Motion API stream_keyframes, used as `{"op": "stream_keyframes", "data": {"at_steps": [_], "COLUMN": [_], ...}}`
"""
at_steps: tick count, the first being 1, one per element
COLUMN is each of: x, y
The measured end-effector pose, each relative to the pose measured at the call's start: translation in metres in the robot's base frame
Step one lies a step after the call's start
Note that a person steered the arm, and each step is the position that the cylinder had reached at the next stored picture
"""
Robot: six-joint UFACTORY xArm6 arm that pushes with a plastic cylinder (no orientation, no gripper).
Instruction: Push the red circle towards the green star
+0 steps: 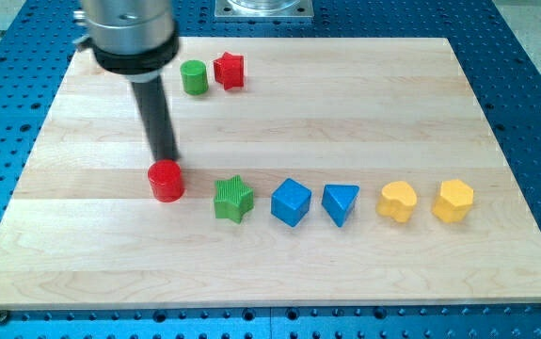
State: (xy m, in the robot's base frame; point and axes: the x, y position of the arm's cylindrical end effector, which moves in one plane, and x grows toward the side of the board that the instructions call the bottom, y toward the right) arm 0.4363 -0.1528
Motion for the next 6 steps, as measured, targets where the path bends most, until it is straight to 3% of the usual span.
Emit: {"op": "stream_keyframes", "data": {"at_steps": [1, 4, 5, 6], "x": [0.031, 0.04, -0.03, -0.086], "y": [0.002, 0.02, 0.034, 0.148]}}
